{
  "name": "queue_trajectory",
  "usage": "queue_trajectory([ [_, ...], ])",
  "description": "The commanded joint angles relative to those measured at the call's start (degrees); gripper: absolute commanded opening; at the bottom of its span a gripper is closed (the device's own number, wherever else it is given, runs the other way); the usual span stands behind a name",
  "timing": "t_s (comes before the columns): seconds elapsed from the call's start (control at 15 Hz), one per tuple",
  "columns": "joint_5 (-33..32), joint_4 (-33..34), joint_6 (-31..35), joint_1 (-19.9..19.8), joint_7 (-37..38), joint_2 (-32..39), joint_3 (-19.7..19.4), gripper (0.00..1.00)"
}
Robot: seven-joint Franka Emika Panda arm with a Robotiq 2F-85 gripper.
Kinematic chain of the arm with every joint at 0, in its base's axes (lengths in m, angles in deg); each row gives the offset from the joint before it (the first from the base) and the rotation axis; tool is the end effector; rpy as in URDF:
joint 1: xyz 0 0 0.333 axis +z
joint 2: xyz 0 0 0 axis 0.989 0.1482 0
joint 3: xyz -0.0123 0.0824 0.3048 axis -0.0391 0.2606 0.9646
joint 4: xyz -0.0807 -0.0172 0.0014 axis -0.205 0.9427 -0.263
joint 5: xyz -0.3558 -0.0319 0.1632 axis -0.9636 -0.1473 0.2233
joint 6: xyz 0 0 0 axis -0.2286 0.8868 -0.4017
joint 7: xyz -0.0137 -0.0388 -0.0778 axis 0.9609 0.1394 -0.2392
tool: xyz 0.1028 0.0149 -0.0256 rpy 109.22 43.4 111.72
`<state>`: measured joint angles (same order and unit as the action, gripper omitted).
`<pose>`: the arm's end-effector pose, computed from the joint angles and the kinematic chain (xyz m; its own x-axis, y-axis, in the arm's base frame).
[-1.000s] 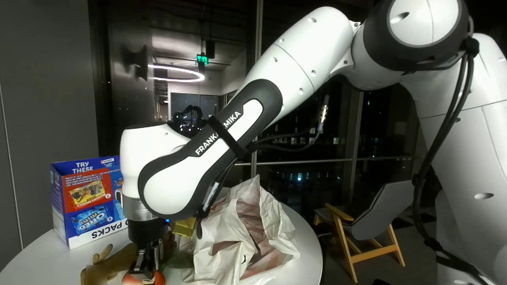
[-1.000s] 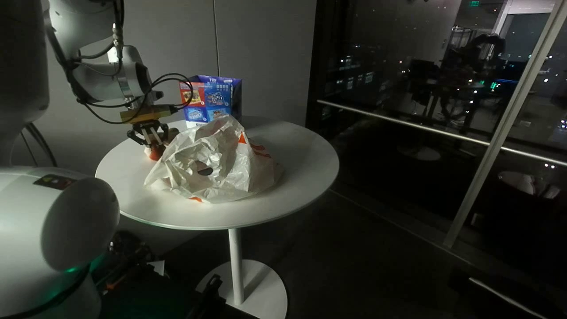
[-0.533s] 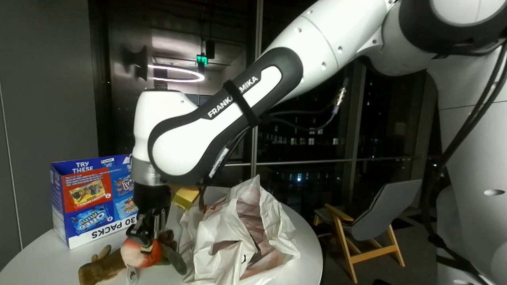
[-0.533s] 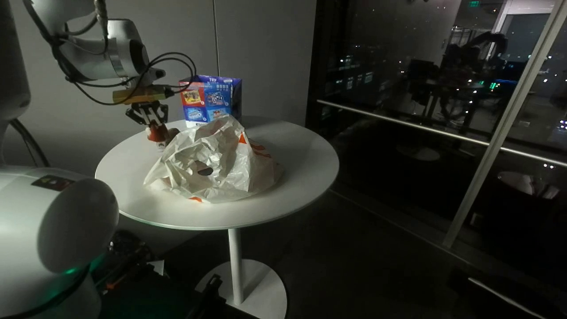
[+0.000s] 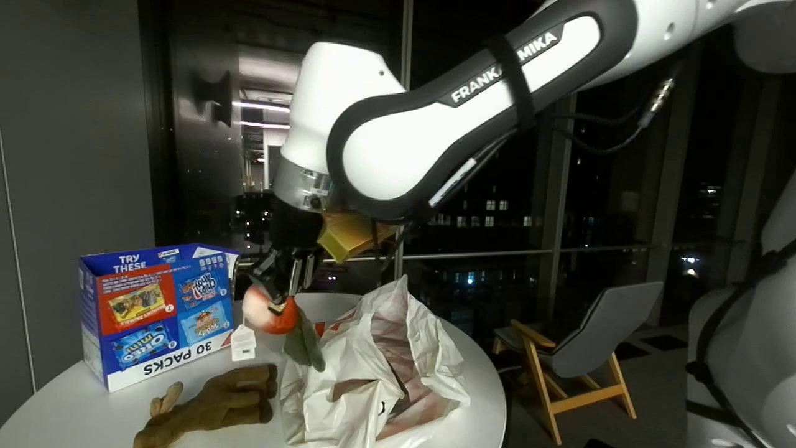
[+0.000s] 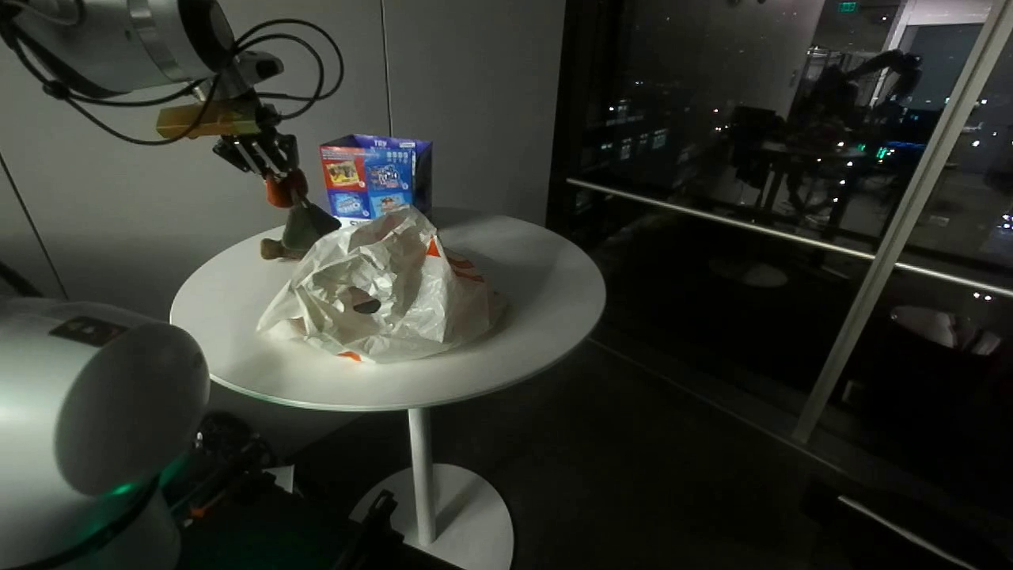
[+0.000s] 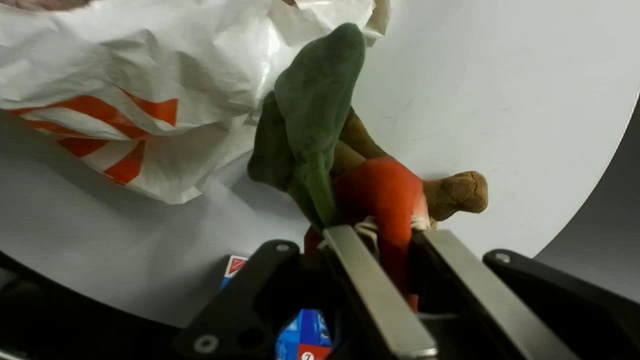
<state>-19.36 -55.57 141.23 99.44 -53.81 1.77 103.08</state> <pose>0.4115 0.2922 0.4710 0.8076 0.4328 0.4005 0.4209 -0.8988 0.1225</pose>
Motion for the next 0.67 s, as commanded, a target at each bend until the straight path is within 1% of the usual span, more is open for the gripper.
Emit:
queue_trajectory([
  [0.0,-1.0,-8.3,3.1,-3.1,6.9,-12.7,2.0,0.09],
  [0.13,-1.3,-11.1,3.4,-5.3,10.5,-17.6,3.2,0.09],
  [0.33,-1.6,-14.1,2.9,-9.3,16.3,-22.8,6.1,0.09],
  [0.47,0.2,-15.5,1.2,-10.3,17.5,-24.5,6.7,0.09],
  [0.6,1.8,-16.3,-0.2,-10.2,16.9,-24.2,6.6,0.09],
])
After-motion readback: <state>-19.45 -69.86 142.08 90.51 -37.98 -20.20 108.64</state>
